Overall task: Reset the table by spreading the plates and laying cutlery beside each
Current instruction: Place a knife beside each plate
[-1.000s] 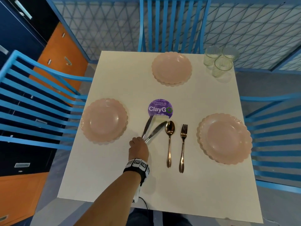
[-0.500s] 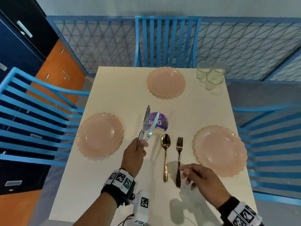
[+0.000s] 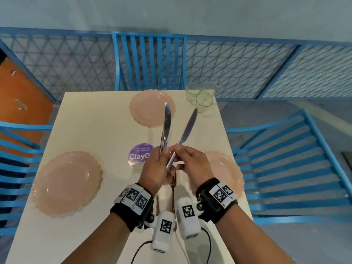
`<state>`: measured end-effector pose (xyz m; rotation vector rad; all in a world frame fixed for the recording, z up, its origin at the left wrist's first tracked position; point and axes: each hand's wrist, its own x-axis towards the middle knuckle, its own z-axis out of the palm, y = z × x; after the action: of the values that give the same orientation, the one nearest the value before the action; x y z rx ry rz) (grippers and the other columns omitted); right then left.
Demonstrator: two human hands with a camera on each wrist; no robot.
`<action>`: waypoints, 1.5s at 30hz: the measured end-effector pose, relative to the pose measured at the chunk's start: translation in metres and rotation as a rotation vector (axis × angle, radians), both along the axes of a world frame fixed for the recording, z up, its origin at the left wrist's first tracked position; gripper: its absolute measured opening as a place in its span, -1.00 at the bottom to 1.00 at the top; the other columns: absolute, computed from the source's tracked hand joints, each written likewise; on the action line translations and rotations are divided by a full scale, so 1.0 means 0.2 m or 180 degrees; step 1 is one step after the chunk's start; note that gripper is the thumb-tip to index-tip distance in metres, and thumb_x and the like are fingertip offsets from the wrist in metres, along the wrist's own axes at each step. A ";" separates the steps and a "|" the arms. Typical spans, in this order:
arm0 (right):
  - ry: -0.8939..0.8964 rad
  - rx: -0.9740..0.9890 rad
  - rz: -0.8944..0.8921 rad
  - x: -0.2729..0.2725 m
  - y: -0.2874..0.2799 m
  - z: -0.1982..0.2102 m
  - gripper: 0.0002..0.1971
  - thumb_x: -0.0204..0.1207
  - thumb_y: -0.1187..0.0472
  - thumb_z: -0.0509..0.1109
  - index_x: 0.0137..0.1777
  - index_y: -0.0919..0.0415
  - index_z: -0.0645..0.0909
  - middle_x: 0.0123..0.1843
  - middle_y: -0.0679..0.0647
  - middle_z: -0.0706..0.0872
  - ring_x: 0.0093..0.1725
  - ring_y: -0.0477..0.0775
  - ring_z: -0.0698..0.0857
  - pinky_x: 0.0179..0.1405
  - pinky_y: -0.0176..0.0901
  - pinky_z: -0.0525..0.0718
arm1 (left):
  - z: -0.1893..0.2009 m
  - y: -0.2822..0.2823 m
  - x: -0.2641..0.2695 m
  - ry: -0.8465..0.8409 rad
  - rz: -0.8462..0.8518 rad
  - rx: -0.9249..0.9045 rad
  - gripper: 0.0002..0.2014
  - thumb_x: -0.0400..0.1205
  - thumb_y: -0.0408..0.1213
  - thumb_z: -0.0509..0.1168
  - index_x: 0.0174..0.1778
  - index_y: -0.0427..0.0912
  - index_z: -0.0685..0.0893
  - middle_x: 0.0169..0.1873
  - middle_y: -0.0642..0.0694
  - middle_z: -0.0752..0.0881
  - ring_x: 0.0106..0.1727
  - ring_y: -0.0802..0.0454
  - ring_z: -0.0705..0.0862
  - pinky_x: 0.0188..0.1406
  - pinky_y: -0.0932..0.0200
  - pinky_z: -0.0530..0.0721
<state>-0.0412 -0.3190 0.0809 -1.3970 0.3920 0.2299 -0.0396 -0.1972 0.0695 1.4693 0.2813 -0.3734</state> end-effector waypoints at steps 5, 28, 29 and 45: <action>0.0047 0.0065 -0.0029 0.09 -0.24 0.00 -0.74 0.79 0.05 0.20 -0.03 0.17 0.60 -0.41 0.12 0.64 -0.48 0.14 0.65 -0.47 -0.04 0.58 | -0.12 0.02 0.02 -0.0035 0.0134 0.0110 -0.73 0.83 -0.07 0.08 -0.11 -0.11 0.49 -0.44 -0.07 0.51 -0.54 0.05 0.60 -0.69 0.27 0.49; 0.0062 -0.3974 0.2152 0.69 -0.94 -0.64 -0.79 0.61 0.36 0.40 0.18 0.18 0.76 0.19 0.09 0.81 0.21 0.17 0.73 0.21 -0.15 0.60 | -0.35 -0.26 0.22 0.0007 -0.0547 0.0514 -0.68 0.82 0.01 0.08 -0.15 -0.08 0.49 -0.49 0.04 0.40 -0.62 0.16 0.28 -0.69 0.33 0.21; 0.0050 -0.3993 0.2185 0.69 -0.93 -0.65 -0.78 0.59 0.39 0.40 0.15 0.16 0.77 0.16 0.09 0.82 0.19 0.17 0.74 0.23 -0.12 0.63 | -0.35 -0.26 0.22 0.0010 -0.0561 0.0532 -0.68 0.82 0.01 0.08 -0.15 -0.09 0.49 -0.50 0.04 0.40 -0.62 0.16 0.28 -0.69 0.34 0.22; -0.0138 -0.3910 0.2257 0.70 -0.98 -0.71 -0.71 0.46 0.46 0.38 -0.11 0.00 0.70 -0.09 -0.10 0.73 -0.04 0.07 0.78 0.16 -0.10 0.73 | -0.37 -0.26 0.19 0.0123 -0.0588 0.0555 -0.69 0.82 -0.01 0.08 -0.11 -0.12 0.49 -0.49 0.03 0.38 -0.59 0.14 0.26 -0.68 0.33 0.21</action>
<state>0.0984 -0.5146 -0.0609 -2.7299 -0.0778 0.5887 -0.0012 -0.2499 -0.0043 1.6666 0.2134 -0.5373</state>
